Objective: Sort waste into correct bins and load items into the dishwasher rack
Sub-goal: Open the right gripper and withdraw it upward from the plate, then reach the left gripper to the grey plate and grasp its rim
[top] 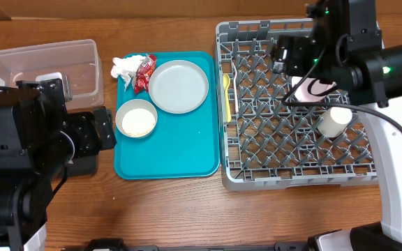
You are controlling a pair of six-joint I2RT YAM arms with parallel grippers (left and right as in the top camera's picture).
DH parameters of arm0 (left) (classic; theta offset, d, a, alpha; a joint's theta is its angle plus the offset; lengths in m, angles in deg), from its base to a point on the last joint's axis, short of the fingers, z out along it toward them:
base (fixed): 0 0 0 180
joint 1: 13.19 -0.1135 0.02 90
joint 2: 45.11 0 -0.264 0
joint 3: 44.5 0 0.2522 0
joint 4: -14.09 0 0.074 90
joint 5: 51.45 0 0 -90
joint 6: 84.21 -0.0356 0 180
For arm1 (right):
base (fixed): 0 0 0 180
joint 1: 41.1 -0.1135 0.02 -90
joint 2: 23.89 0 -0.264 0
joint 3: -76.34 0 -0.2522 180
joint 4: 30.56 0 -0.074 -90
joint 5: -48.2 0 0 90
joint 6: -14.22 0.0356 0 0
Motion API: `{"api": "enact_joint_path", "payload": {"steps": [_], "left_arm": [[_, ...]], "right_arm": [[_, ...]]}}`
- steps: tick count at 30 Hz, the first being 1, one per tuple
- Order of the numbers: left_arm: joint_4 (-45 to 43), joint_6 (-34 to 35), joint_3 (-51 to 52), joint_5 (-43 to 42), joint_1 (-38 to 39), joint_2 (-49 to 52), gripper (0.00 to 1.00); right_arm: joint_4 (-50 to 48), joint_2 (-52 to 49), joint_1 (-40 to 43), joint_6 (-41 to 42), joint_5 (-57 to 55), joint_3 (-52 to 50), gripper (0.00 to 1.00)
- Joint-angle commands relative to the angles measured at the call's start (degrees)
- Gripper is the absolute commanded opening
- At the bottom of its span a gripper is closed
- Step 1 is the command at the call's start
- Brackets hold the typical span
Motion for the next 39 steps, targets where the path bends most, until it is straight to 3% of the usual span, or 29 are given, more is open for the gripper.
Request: {"api": "enact_joint_path", "payload": {"steps": [1,4,8,12,14,18,19,20,28,31,35,38,39], "left_arm": [[-0.07,-1.29,-0.79,0.79,0.37,0.66,1.0],[-0.04,-1.29,-0.79,0.79,0.37,1.14,1.0],[0.02,0.2,-0.76,-1.01,0.37,1.95,1.0],[-2.21,5.22,-0.15,-14.69,0.44,3.15,1.0],[-4.15,3.1,0.87,-18.34,0.55,5.46,1.0],[-4.04,5.9,2.36,-21.18,2.95,15.41,1.0],[-4.61,5.33,2.34,-21.92,3.56,17.9,0.88],[-5.4,5.35,2.34,-21.68,4.37,20.37,1.0],[-19.5,4.33,2.29,-3.34,18.88,39.78,0.96],[-23.78,-4.48,2.29,3.3,23.8,44.52,0.84],[-25.55,-7.72,2.29,13.84,26.86,49.55,0.79],[-27.52,-12.55,2.29,13.4,27.04,53.29,0.68],[-27.82,-14.69,2.29,13.42,26.91,54.84,0.61]], "right_arm": [[-0.42,0.92,-2.21,-4.33,6.51,0.5,0.89],[-0.63,0.92,-3.13,-4.22,6.51,0.42,1.0],[-0.81,0.9,-3.37,-4.04,6.8,0.26,1.0],[-1.01,0.81,-3.37,-4.09,8.87,0.02,1.0],[-1.09,0.79,-3.37,-4.07,8.85,0.02,1.0],[-0.48,0.5,-3.39,-4.07,8.87,0.02,1.0],[0.0,0.35,-3.39,-4.07,8.87,0.02,1.0],[0.5,0.15,-3.39,-4.07,8.87,0.02,1.0],[3.43,-2.14,-3.39,-4.07,10.12,-1.51,0.99],[4.35,-2.64,-3.39,-4.07,10.12,-1.51,0.98],[5.16,-2.75,-3.39,-4.07,10.12,-1.51,0.97],[5.55,-2.75,-3.39,-4.07,10.12,-1.51,0.97],[5.97,-2.75,-3.39,-4.07,10.12,-1.51,0.97]]}}
